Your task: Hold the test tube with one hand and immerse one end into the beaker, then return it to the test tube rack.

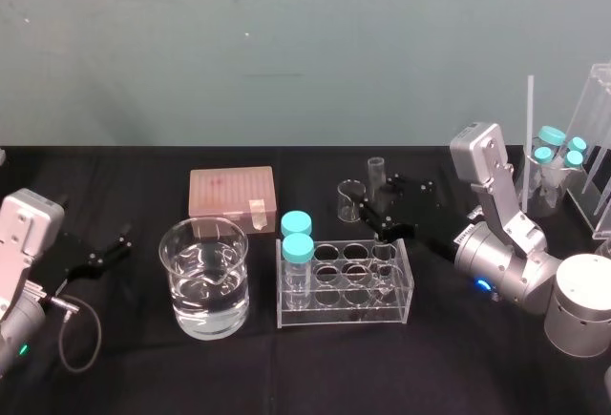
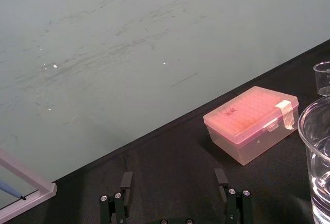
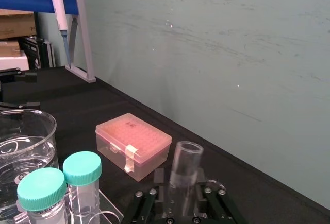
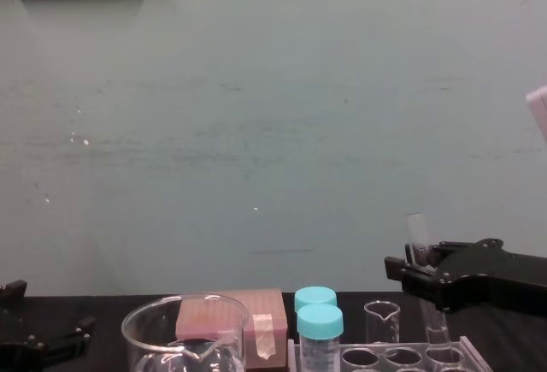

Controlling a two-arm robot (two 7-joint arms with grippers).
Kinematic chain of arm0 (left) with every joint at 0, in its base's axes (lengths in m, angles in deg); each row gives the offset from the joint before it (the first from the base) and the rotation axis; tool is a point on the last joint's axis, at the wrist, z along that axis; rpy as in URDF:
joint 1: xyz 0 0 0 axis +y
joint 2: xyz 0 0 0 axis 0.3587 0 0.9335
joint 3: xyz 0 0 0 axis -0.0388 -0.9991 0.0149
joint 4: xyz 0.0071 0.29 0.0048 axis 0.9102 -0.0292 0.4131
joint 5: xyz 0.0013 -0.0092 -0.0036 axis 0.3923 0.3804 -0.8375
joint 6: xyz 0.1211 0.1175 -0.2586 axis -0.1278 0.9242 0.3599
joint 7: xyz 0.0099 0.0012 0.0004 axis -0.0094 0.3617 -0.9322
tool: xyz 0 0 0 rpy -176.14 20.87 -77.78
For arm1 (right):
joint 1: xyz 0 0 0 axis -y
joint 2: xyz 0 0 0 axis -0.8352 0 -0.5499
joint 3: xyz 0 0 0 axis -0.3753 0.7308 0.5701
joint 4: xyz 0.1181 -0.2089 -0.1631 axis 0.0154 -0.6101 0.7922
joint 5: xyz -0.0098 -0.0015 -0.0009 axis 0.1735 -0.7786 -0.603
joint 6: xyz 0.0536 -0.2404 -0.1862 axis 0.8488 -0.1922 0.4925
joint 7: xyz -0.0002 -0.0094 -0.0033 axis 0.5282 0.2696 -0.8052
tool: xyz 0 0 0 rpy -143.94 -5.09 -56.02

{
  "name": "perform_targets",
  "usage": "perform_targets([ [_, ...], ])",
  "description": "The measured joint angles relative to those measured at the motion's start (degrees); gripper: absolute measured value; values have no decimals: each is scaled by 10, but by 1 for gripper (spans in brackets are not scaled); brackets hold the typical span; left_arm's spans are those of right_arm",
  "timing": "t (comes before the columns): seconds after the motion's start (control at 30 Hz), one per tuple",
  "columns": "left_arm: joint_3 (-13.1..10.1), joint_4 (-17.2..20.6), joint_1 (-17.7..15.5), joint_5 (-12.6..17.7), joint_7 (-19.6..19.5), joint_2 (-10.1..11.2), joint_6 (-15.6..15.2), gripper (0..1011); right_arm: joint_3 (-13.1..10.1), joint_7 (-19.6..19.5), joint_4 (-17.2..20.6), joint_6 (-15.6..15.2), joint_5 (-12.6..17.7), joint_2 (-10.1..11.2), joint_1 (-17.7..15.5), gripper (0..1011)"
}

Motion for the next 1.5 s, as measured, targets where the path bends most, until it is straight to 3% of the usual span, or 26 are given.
perform_targets([
  [0.17,0,0,0,0,0,0,0,1000,0,0,0,0,0,0,0,253],
  [0.8,0,0,0,0,0,0,0,1000,0,0,0,0,0,0,0,253],
  [1.5,0,0,0,0,0,0,0,1000,-34,17,41,28,20,-2,-20,251],
])
